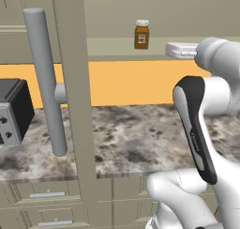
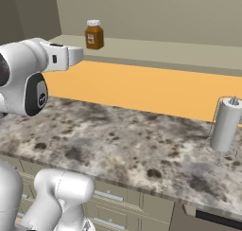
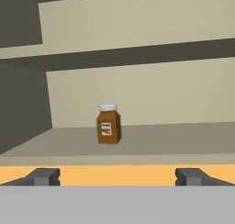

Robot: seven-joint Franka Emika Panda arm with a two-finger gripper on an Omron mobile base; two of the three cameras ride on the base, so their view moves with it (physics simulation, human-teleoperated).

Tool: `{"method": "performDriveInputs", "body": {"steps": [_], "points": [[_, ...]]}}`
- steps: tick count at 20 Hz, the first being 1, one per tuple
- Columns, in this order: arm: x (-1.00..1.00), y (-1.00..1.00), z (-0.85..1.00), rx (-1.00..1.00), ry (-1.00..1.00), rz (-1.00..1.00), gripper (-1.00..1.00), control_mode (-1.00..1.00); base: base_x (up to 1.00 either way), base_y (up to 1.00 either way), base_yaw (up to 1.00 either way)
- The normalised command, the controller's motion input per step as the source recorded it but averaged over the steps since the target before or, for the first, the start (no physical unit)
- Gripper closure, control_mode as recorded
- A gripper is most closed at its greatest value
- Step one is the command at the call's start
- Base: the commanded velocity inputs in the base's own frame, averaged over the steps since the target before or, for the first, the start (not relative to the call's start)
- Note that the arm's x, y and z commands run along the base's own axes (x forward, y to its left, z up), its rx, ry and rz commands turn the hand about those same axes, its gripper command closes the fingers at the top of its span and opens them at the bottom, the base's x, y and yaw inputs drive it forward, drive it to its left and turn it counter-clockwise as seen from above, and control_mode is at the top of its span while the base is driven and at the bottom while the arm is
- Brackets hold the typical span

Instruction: Collect the turmeric, mayonnaise, and shaker from the cabinet and place them next to the stove.

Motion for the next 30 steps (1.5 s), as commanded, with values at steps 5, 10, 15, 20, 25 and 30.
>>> {"method": "performDriveInputs", "body": {"steps": [5,10,15,20,25,30], "points": [[0.51,0.0,0.09,0.0,-0.01,0.0,-1.0,-1.0,0.0,0.0,0.0],[0.63,0.0,0.16,0.0,0.0,0.0,-1.0,-1.0,0.0,0.0,0.0],[0.55,0.03,0.11,0.0,0.0,-0.02,-1.0,-1.0,0.0,0.0,0.0],[0.65,0.0,0.08,0.0,0.01,-0.04,-1.0,-1.0,0.0,0.0,0.0],[0.54,0.07,0.06,0.0,0.02,-0.03,-1.0,-1.0,0.0,0.0,0.0],[0.4,0.27,0.0,0.0,0.01,-0.05,-1.0,-1.0,0.0,0.0,0.0]]}}
